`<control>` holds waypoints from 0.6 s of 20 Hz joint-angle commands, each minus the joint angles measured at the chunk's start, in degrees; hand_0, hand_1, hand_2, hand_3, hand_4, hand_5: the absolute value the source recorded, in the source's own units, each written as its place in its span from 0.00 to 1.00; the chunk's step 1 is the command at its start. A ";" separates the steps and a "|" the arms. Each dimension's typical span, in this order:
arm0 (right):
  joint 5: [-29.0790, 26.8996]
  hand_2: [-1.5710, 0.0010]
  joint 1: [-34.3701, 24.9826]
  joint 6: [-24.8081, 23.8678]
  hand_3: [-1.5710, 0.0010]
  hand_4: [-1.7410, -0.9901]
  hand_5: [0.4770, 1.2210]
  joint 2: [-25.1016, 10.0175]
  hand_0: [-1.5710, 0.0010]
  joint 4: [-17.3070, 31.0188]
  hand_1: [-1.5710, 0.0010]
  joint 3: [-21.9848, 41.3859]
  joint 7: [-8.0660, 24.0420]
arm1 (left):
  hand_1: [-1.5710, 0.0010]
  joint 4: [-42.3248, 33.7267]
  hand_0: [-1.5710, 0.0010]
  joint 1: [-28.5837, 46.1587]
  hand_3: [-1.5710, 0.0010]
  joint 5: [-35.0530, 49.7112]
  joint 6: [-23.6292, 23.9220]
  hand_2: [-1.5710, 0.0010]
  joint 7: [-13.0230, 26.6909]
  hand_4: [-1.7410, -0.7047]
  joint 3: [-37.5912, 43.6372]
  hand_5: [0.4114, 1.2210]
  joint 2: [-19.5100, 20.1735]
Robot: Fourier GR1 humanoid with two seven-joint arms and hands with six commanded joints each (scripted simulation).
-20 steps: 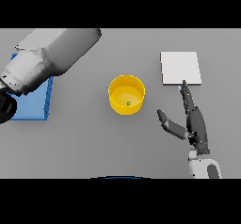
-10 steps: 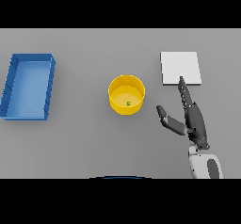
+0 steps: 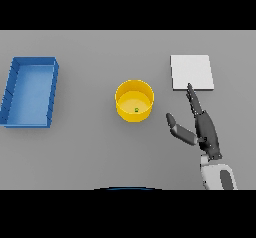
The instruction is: Pick up the red beaker and tilt it to pour out 1 green nut into yellow bowl. Pick up the yellow bowl and place it on the metallic measuring scale.
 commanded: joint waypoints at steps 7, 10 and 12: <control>0.61 1.00 -0.93 -0.35 1.00 0.77 0.27 -0.37 1.00 0.44 1.00 -0.12 0.22 | 0.00 -21.92 0.00 23.42 0.00 8.05 5.85 0.00 4.87 0.00 2.53 1.00 -4.02; 0.39 1.00 -0.20 -0.26 1.00 0.76 0.27 -0.31 1.00 1.18 1.00 -0.22 -1.05 | 0.00 -27.77 0.00 28.93 0.00 9.44 7.20 0.00 7.10 0.00 2.87 0.85 -5.04; 0.71 1.00 -0.74 -0.58 1.00 0.77 0.26 0.05 1.00 1.17 1.00 -0.06 -0.14 | 0.00 -31.00 0.00 31.36 0.00 9.64 8.04 0.00 9.61 0.00 2.37 0.71 -5.97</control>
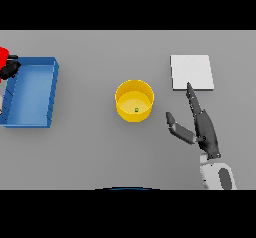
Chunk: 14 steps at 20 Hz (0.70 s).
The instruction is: Pick up the red beaker and tilt it to pour out 1 green nut into yellow bowl. Pick up the yellow bowl and place it on the metallic measuring scale.
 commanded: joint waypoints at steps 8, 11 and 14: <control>-1.03 1.00 2.01 0.73 1.00 0.78 0.26 -0.02 1.00 -0.54 1.00 -0.01 -1.13 | 0.65 -8.02 0.62 4.37 0.66 7.97 -12.85 0.67 2.48 0.74 0.38 0.31 2.55; -0.89 1.00 0.86 0.61 1.00 0.78 0.26 -0.33 1.00 -0.78 1.00 -0.17 -0.92 | 0.82 -7.85 0.80 5.07 0.82 5.84 -14.99 0.83 3.34 0.87 -2.00 0.27 3.61; 0.67 1.00 0.83 -0.39 1.00 0.78 0.25 -0.52 1.00 -0.93 1.00 0.05 -0.19 | 0.91 -5.00 0.90 3.39 0.91 2.76 -14.24 0.91 3.11 0.91 -3.39 0.27 3.93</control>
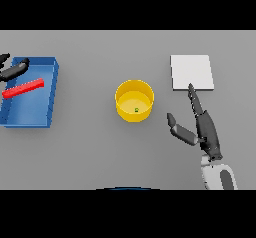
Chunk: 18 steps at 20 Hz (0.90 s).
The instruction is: Pick up the red beaker and tilt it to pour out 1 green nut into yellow bowl. Pick up the yellow bowl and place it on the metallic measuring scale.
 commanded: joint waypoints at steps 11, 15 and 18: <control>13.90 1.00 -11.79 7.12 1.00 0.82 0.22 -11.07 1.00 2.76 1.00 6.71 6.32 | 0.99 -4.18 0.99 1.39 0.99 2.61 3.08 0.99 -5.01 0.91 1.51 0.32 -2.60; 23.46 1.00 -18.93 11.37 1.00 0.79 0.21 -16.45 1.00 5.61 1.00 13.16 4.62 | 1.00 -4.84 1.00 1.43 1.00 2.88 2.75 1.00 -4.72 0.90 1.39 0.34 -2.80; 27.77 1.00 -24.49 14.78 1.00 0.77 0.22 -18.39 1.00 8.44 1.00 17.33 2.44 | 1.00 -5.15 1.00 2.39 1.00 3.08 2.86 1.00 -4.67 0.90 1.30 0.34 -3.33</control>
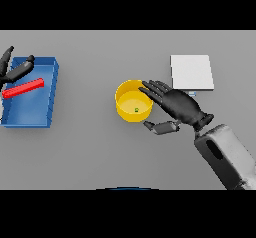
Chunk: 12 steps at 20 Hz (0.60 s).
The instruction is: Pick up the red beaker and tilt it to pour out 1 green nut into yellow bowl. Pick up the yellow bowl and place it on the metallic measuring scale.
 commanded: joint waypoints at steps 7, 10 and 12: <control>5.14 1.00 -9.22 4.28 1.00 0.78 0.22 -0.23 1.00 10.01 1.00 6.86 -5.80 | 1.00 0.64 1.00 0.13 1.00 0.47 -0.92 1.00 -1.05 0.90 0.73 0.35 0.90; 5.92 1.00 -12.93 7.15 1.00 0.78 0.24 0.48 1.00 13.84 1.00 8.81 -6.62 | 1.00 0.08 1.00 0.10 1.00 0.84 -1.29 1.00 -1.00 0.90 0.99 0.35 1.22; 7.14 1.00 -15.04 8.54 1.00 0.77 0.25 1.59 1.00 16.00 1.00 10.54 -5.95 | 1.00 1.03 1.00 -0.28 1.00 0.23 -1.27 1.00 -1.13 0.90 0.74 0.36 1.27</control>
